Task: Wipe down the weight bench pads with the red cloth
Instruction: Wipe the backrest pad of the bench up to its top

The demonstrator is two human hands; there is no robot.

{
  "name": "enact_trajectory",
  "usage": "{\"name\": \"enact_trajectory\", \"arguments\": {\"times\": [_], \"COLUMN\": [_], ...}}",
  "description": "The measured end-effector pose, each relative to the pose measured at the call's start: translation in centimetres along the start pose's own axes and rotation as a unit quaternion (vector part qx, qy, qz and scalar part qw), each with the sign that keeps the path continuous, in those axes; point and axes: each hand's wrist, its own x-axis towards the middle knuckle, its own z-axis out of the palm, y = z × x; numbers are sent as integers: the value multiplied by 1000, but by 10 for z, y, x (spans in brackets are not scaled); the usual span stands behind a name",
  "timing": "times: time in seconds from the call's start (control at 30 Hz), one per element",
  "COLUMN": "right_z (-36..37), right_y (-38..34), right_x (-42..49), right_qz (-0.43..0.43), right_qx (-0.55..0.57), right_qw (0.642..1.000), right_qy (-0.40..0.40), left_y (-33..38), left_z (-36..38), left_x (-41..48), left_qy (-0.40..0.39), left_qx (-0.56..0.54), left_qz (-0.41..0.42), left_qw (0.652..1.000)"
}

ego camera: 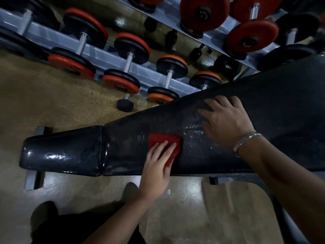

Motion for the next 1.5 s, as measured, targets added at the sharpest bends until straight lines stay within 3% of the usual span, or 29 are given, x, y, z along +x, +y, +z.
{"name": "enact_trajectory", "arguments": {"times": [0.17, 0.27, 0.37, 0.53, 0.67, 0.77, 0.87, 0.97, 1.07, 1.17, 1.23, 1.37, 1.5], "right_z": [9, 14, 16, 20, 21, 19, 20, 19, 18, 19, 21, 21, 22], "right_y": [0, -1, 0, 0, -2, -1, 0, -1, -1, 1, 2, 2, 2], "right_x": [-4, -4, -5, -5, -5, -5, -5, -4, -4, -5, -6, -5, -6], "right_qz": [-3, -3, -3, 0, 3, 2, 2, -1, 0, -3, -5, -1, -4], "right_qx": [5, 11, 18, 21, 17, 20, 18, 22, 18, 21, 21, 24, 23], "right_qw": [1000, 1000, 999, 999, 999, 999, 999, 999, 999, 999, 999, 999, 998], "right_qy": [14, 25, 40, 45, 46, 48, 48, 46, 39, 42, 46, 46, 51], "left_y": [15, 36, 11, -2, 28, -1, -16, 19, 37, -6, -31, -10, -9], "left_z": [3, 11, 3, 2, 17, 12, 12, 31, 41, 31, 21, 33, 49], "left_x": [20, 13, -18, -2, -19, -50, -49, -35, -46, -65, -66, -51, -62], "left_qy": [44, 27, -19, 35, 13, -31, 17, 97, 60, 9, -2, 62, 32], "left_qx": [-24, -22, 7, -1, -17, 20, 5, -65, -64, 29, 40, -17, 35], "left_qz": [-116, -58, -3, -130, -54, 0, -48, -118, -45, 59, 47, -74, 50], "left_qw": [992, 998, 1000, 991, 998, 999, 999, 986, 995, 998, 998, 995, 998]}}
